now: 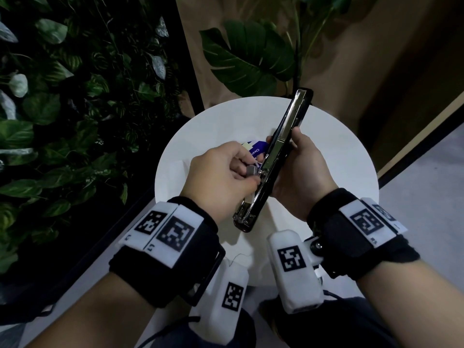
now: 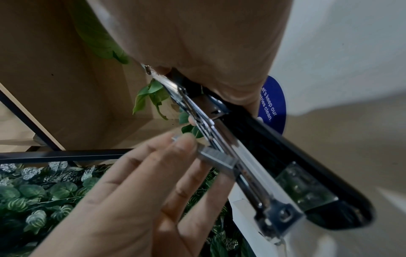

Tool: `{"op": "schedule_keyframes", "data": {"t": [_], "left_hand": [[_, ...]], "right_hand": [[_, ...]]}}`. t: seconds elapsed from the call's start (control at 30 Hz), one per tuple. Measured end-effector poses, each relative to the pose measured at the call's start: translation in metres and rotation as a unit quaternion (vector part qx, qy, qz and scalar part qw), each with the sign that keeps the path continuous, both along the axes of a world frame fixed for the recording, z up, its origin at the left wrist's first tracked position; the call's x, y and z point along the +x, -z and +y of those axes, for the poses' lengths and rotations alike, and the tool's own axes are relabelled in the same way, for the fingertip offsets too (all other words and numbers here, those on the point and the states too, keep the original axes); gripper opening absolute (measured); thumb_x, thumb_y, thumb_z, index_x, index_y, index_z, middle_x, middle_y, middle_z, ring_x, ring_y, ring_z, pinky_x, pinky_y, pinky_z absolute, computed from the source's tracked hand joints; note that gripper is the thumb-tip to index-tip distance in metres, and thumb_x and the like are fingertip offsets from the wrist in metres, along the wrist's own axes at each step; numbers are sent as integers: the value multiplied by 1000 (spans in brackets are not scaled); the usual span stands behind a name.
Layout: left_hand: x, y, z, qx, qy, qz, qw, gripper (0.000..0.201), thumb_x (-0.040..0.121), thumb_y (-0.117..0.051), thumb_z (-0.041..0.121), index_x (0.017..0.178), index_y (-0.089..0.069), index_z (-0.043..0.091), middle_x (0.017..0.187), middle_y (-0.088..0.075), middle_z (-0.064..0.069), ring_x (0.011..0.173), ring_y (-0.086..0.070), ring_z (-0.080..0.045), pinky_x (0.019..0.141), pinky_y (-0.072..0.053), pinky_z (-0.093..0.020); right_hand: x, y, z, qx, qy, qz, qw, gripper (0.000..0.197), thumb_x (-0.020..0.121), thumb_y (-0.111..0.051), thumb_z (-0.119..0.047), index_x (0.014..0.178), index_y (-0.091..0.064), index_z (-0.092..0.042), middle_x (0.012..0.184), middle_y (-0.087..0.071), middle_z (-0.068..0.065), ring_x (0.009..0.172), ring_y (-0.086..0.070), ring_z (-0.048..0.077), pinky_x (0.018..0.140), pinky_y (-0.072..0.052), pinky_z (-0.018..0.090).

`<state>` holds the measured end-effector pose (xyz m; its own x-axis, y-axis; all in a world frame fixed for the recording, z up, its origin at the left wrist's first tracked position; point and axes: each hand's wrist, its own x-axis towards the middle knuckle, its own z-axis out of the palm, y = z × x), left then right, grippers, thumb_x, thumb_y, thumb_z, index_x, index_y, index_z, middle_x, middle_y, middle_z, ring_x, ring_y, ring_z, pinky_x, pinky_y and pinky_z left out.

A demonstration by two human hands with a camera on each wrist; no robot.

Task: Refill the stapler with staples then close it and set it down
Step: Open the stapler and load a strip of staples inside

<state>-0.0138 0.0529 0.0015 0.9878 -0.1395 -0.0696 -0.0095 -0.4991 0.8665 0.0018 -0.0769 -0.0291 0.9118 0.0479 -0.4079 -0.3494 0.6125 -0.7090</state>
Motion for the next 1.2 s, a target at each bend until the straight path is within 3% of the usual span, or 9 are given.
{"op": "schedule_keyframes", "data": {"t": [0.27, 0.53, 0.73, 0.8, 0.9, 0.93, 1.07, 1.13, 1.2], "left_hand": [[-6, -3, 7, -4, 6, -76, 997, 14, 73, -73, 5, 81, -73, 17, 80, -67, -8, 78, -69, -25, 75, -60, -43], [-6, 1, 5, -32, 4, -41, 999, 18, 72, -74, 1, 83, -74, 16, 83, -69, -15, 79, -69, -29, 73, -62, -41], [-4, -2, 6, -30, 3, -45, 999, 19, 72, -74, 3, 78, -74, 21, 77, -70, -8, 76, -70, -27, 75, -61, -43], [-5, -1, 4, -27, 6, -40, 999, 18, 72, -74, 3, 82, -75, 18, 80, -71, -10, 78, -70, -26, 77, -61, -39], [-8, 1, 2, 17, 10, -59, 998, 17, 73, -74, 9, 86, -75, 19, 84, -70, -7, 78, -68, -20, 71, -52, -6], [-8, 1, 2, 25, 6, -68, 997, 17, 74, -74, 9, 87, -75, 20, 85, -70, -7, 78, -68, -20, 68, -50, -3], [-8, -1, 2, -18, 0, -71, 997, 26, 77, -69, 4, 90, -72, 25, 85, -66, -14, 76, -66, -25, 74, -61, -35], [-10, 1, 1, 22, 28, -81, 996, 30, 78, -66, 3, 98, -69, 26, 88, -65, -11, 73, -63, -17, 70, -57, -20], [-14, 3, 1, 70, 55, -92, 992, 28, 78, -64, 4, 97, -68, 23, 89, -66, -4, 73, -61, -12, 67, -50, -12]], "right_hand": [[0, -2, -1, -9, 0, -12, 1000, 41, 95, -26, -50, 97, -47, -15, 64, -48, 5, 52, -53, 21, 56, -46, 29], [1, -4, -1, -21, 4, -12, 1000, 41, 95, -26, -51, 100, -46, -15, 65, -47, 4, 52, -50, 18, 51, -46, 24], [3, -3, 0, -8, 7, -9, 1000, 41, 95, -28, -50, 101, -46, -14, 67, -45, 6, 57, -47, 20, 56, -47, 27], [4, -3, 1, -15, 6, -8, 1000, 41, 95, -28, -50, 100, -46, -14, 68, -44, 5, 60, -47, 19, 56, -46, 27], [4, -4, 1, -20, 10, -8, 1000, 39, 94, -28, -51, 98, -45, -15, 68, -42, 3, 61, -46, 18, 57, -41, 28], [4, -4, 1, -17, 11, -8, 1000, 39, 94, -28, -51, 97, -45, -15, 68, -43, 4, 60, -46, 18, 57, -41, 28], [4, -3, 0, -6, 10, -8, 1000, 40, 95, -29, -50, 94, -47, -15, 65, -47, 4, 59, -50, 22, 68, -47, 35], [3, -3, 1, 7, 11, -8, 1000, 39, 94, -30, -50, 90, -48, -16, 67, -47, 4, 65, -52, 24, 76, -48, 42], [3, -4, 2, 15, 14, -8, 1000, 39, 94, -31, -50, 86, -49, -16, 66, -46, 3, 67, -50, 24, 68, -53, 37]]}}
